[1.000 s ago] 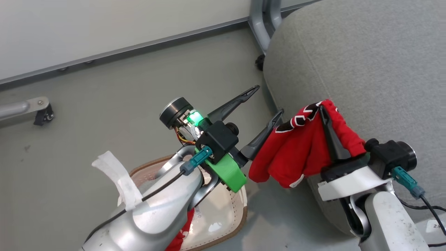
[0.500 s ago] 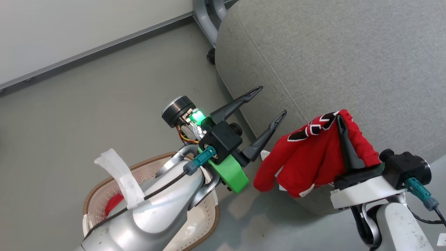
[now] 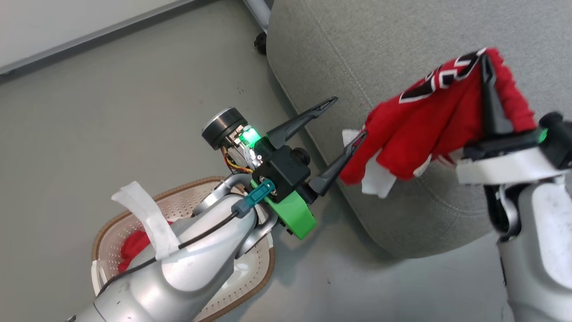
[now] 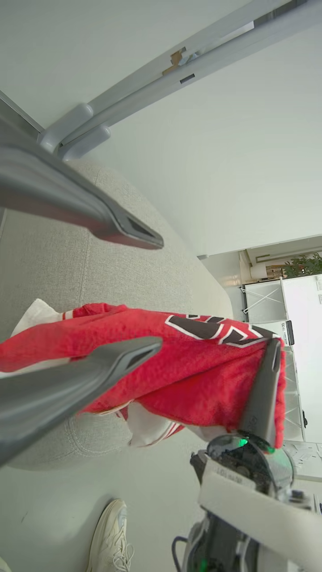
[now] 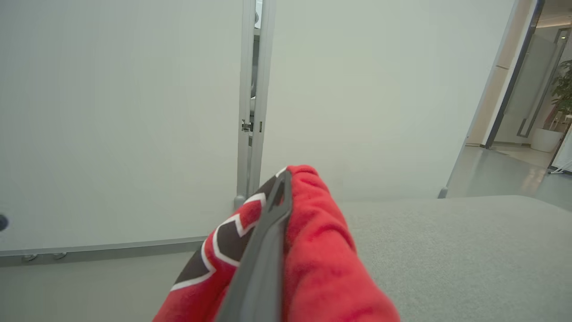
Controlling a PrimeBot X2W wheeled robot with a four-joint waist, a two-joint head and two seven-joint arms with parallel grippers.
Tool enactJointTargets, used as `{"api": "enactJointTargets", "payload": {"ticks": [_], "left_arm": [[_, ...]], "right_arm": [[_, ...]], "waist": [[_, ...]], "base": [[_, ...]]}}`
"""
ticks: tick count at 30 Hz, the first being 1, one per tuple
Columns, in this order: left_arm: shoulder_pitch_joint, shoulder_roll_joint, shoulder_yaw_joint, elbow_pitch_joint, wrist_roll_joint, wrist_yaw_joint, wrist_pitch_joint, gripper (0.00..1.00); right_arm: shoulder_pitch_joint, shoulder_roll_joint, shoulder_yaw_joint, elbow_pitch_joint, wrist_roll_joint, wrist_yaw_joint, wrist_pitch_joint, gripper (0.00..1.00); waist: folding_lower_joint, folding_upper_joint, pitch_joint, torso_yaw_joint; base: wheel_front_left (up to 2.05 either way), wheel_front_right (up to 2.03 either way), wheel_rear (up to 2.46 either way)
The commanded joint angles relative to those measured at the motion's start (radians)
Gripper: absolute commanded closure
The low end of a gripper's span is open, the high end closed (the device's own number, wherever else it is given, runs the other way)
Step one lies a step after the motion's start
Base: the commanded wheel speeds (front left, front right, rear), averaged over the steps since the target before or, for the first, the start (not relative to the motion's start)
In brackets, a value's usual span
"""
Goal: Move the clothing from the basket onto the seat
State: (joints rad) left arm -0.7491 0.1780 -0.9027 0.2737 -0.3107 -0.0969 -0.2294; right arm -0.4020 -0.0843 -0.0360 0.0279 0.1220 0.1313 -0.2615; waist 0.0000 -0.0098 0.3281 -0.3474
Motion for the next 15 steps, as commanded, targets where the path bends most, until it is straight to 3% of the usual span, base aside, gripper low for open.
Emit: {"api": "enactJointTargets", "payload": {"ticks": [1, 15], "left_arm": [[-0.019, 0.014, 0.005, -0.008, 0.005, 0.004, 0.002, 0.0], [-0.113, 0.074, 0.023, -0.102, 0.048, 0.013, 0.024, 0.0]], "right_arm": [[-0.054, -0.015, -0.017, 0.009, -0.011, -0.001, -0.003, 1.0], [-0.577, -0.202, -0.173, 0.168, -0.058, -0.001, -0.003, 1.0]], "waist": [[0.0, 0.0098, 0.055, 0.021], [0.0, 0.0098, 0.319, 0.112]], "base": [[0.0, 0.0, 0.0], [0.0, 0.0, 0.0]]}}
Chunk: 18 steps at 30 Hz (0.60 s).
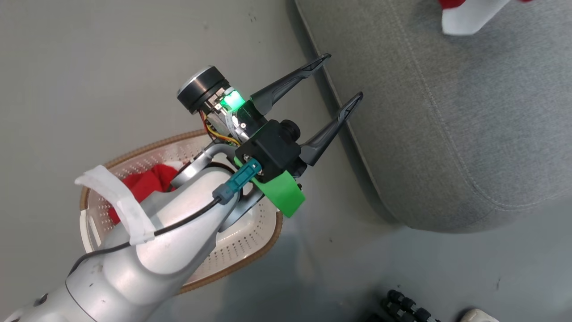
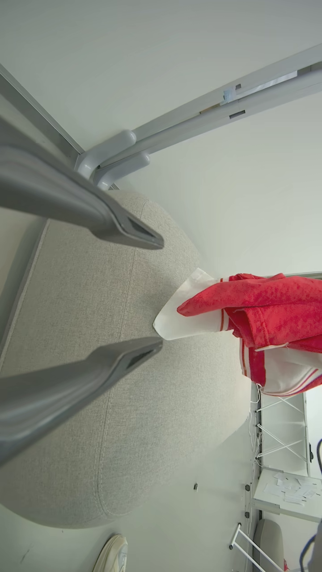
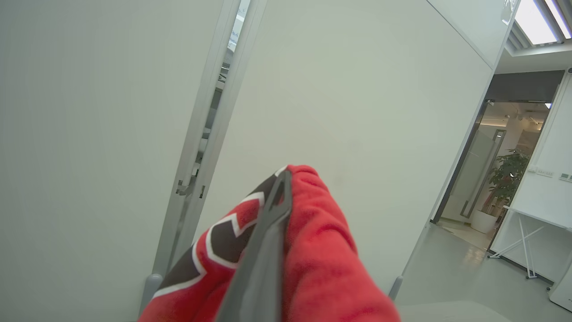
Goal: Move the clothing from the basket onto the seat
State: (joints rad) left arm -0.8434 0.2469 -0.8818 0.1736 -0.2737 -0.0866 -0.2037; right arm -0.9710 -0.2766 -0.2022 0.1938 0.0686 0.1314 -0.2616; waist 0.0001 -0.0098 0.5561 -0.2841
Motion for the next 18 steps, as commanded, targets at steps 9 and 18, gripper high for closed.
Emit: {"api": "enactJointTargets", "payload": {"ticks": [9, 18], "left_arm": [[-0.07, 0.027, 0.012, -0.044, 0.026, 0.009, 0.004, 0.0], [-0.078, 0.054, 0.01, -0.071, 0.03, 0.017, 0.018, 0.0]], "right_arm": [[-0.258, -0.113, -0.089, 0.229, -0.039, -0.001, -0.003, 1.0], [-0.118, 0.146, -0.245, 0.25, -0.283, -0.001, -0.003, 1.0]], "waist": [[-0.0001, 0.0098, 0.197, 0.08], [-0.0001, 0.0098, 0.26, 0.079]], "base": [[0.0, 0.0, 0.0], [0.0, 0.0, 0.0]]}}
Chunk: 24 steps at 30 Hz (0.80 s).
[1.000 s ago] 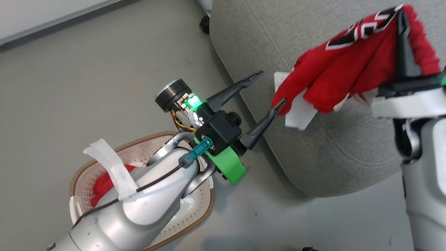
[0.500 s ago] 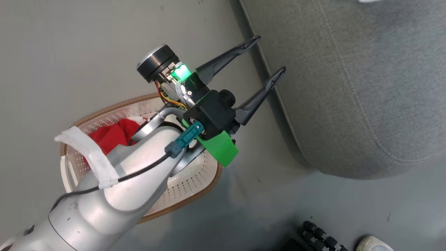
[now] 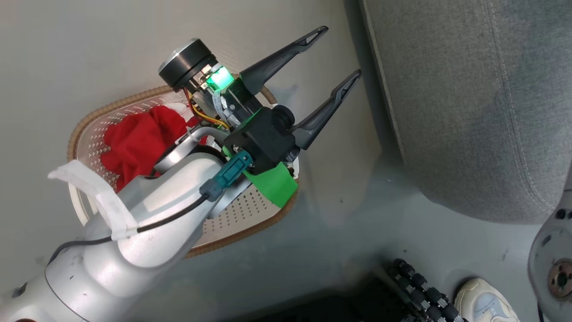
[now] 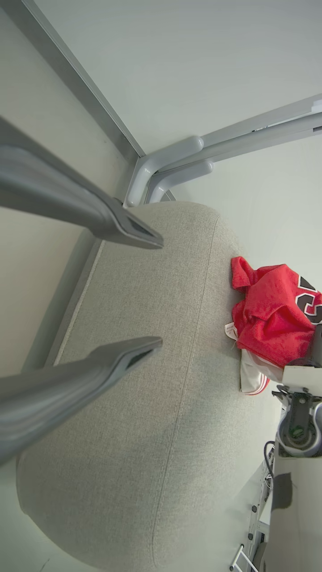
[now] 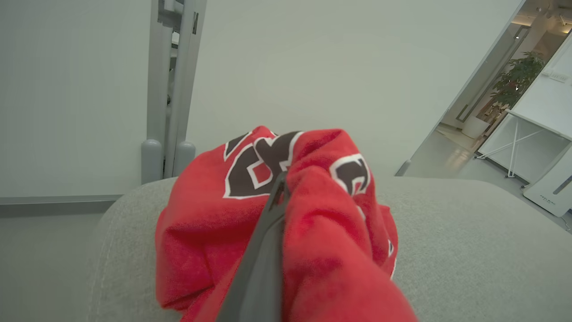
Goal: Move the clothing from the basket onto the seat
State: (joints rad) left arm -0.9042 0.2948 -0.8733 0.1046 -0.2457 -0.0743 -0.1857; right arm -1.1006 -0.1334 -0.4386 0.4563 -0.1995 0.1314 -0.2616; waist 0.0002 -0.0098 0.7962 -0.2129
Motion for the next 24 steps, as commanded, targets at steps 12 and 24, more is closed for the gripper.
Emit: {"api": "enactJointTargets", "payload": {"ticks": [12, 24], "left_arm": [[-0.001, 0.031, 0.005, -0.003, -0.017, 0.013, -0.003, 0.0], [0.06, 0.008, -0.004, 0.048, -0.044, 0.034, -0.045, 0.0]], "right_arm": [[0.182, 0.082, -0.065, -0.105, -0.05, -0.001, 0.078, 0.0], [0.276, 0.068, -0.046, 0.066, -0.02, -0.001, 0.026, 0.0]], "waist": [[-0.0002, 0.0098, 0.012, -0.001], [-0.0002, 0.0098, -0.163, -0.026]], "base": [[0.0, 0.0, 0.0], [0.0, 0.0, 0.0]]}}
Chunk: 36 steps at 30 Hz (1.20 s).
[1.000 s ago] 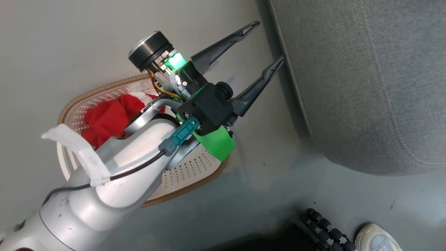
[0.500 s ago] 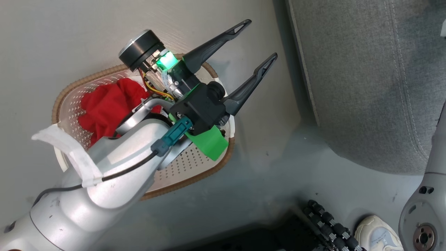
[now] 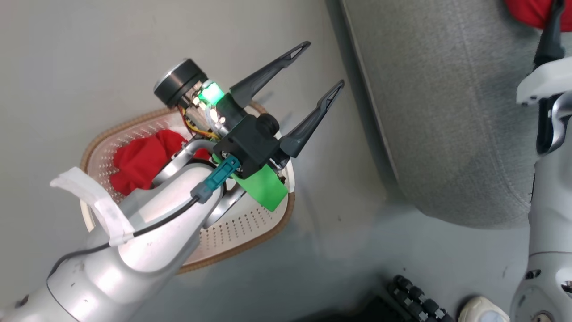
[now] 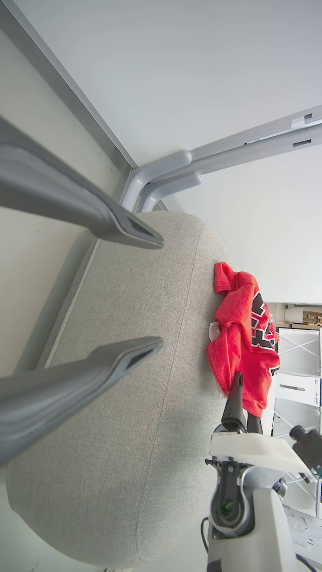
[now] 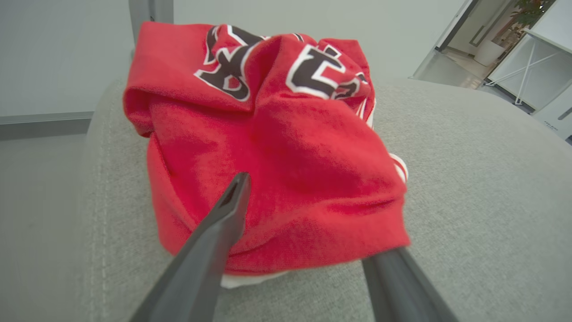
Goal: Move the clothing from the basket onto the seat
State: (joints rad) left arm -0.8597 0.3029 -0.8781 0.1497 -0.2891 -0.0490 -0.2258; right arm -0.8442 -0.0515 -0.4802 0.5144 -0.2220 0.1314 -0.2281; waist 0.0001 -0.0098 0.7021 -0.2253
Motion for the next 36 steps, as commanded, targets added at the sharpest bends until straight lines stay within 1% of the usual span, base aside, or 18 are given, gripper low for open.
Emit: {"api": "enactJointTargets", "payload": {"ticks": [1, 3, 5, 7, 11, 15, 20, 24, 27, 36], "left_arm": [[0.021, -0.002, 0.002, 0.007, -0.005, 0.007, -0.008, 0.0], [0.037, -0.006, 0.004, 0.016, -0.014, 0.015, -0.014, 0.0], [0.054, -0.011, 0.008, 0.027, -0.025, 0.018, -0.022, 0.0], [0.073, -0.015, 0.012, 0.038, -0.036, 0.023, -0.026, 0.0], [0.113, -0.022, 0.022, 0.055, -0.054, 0.033, -0.033, 0.0], [0.164, -0.026, 0.041, 0.07, -0.07, 0.048, -0.04, 0.0], [0.226, -0.037, 0.079, 0.065, -0.083, 0.062, -0.04, 0.0], [0.278, -0.045, 0.124, 0.056, -0.086, 0.073, -0.039, 0.0], [0.319, -0.051, 0.162, 0.049, -0.082, 0.078, -0.04, 0.0], [0.424, -0.065, 0.3, 0.034, -0.057, 0.095, -0.04, 0.0]], "right_arm": [[0.02, -0.031, -0.002, 0.038, 0.011, -0.001, -0.014, 0.0], [0.02, -0.069, 0.009, 0.106, 0.045, -0.001, -0.028, 0.0], [0.03, -0.123, 0.041, 0.172, 0.087, -0.001, -0.035, 0.0], [0.043, -0.172, 0.089, 0.203, 0.138, -0.001, -0.037, 0.0], [0.109, -0.238, 0.183, 0.17, 0.256, -0.001, -0.036, 0.0], [0.182, -0.263, 0.273, 0.088, 0.331, -0.001, -0.036, 0.0], [0.253, -0.26, 0.35, -0.027, 0.373, -0.001, -0.036, 0.0], [0.297, -0.235, 0.407, -0.117, 0.39, -0.001, -0.036, 0.0], [0.331, -0.205, 0.447, -0.174, 0.379, -0.001, -0.036, 0.0], [0.41, -0.131, 0.517, -0.261, 0.379, -0.001, -0.036, 0.0]], "waist": [[-0.0001, 0.0098, -0.085, -0.014], [-0.0001, 0.0098, -0.121, -0.017], [-0.0001, 0.0098, -0.156, -0.018], [-0.0001, 0.0098, -0.19, -0.02], [-0.0001, 0.0098, -0.253, -0.024], [-0.0001, 0.0098, -0.314, -0.022], [-0.0001, 0.0098, -0.376, -0.005], [-0.0001, 0.0098, -0.415, 0.022], [-0.0001, 0.0098, -0.441, 0.05], [-0.0001, 0.0098, -0.494, 0.147]], "base": [[0.0, 0.0, 0.0], [0.0, 0.0, 0.0], [0.0, 0.0, 0.0], [0.0, 0.0, 0.0], [0.0, 0.0, 0.0], [0.0, 0.0, 0.0], [0.0, 0.0, 0.0], [0.0, 0.0, 0.0], [0.0, 0.0, 0.0], [0.0, 0.0, 0.0]]}}
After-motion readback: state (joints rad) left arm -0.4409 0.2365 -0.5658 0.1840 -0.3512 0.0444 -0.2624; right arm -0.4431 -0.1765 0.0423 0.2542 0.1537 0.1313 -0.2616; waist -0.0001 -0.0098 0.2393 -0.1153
